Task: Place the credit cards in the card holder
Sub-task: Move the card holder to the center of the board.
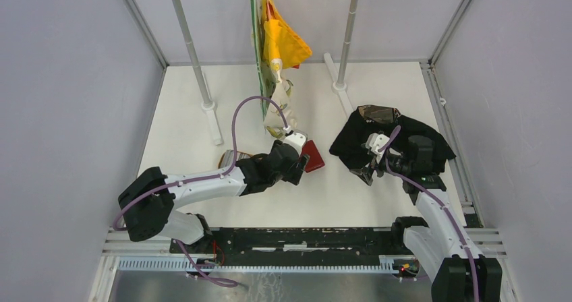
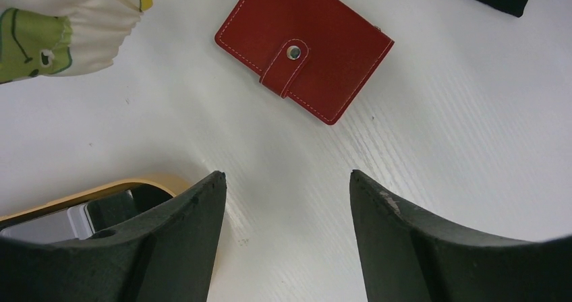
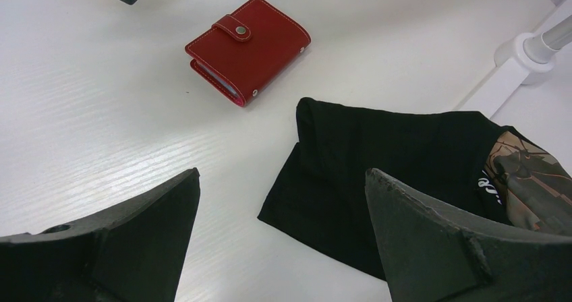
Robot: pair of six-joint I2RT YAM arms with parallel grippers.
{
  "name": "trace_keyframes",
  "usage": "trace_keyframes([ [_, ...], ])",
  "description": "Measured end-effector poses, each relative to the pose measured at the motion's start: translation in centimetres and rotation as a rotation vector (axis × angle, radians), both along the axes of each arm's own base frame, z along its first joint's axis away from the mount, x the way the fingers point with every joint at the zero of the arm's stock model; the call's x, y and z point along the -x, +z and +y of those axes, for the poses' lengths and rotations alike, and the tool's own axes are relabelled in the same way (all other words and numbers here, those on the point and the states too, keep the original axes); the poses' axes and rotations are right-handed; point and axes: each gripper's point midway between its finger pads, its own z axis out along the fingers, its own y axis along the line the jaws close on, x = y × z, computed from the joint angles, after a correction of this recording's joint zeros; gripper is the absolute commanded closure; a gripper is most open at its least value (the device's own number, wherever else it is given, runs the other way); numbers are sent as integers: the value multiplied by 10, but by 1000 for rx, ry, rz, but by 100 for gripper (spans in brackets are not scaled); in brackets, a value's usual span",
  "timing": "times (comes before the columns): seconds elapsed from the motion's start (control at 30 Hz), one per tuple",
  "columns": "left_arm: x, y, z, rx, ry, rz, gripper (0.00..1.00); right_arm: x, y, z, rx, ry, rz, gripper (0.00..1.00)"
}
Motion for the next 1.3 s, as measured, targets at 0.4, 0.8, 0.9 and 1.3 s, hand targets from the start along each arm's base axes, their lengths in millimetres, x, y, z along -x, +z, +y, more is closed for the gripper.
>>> trace_keyframes([
  [0.4,-2,4,-2,-30,-49,-27,22,0,2,0,1,0,-10,2],
  [0.8,-15,-10,-16,-103,-138,-7,35,0,3,-1,7,1,-28,2],
  [0.9,-21,-13,-23,-116,-172,0,38,0,3,-1,8,1,-29,2],
  [1.3,-39,-32,-28,-76,-244,101,54,0,4,-1,8,2,-40,2],
])
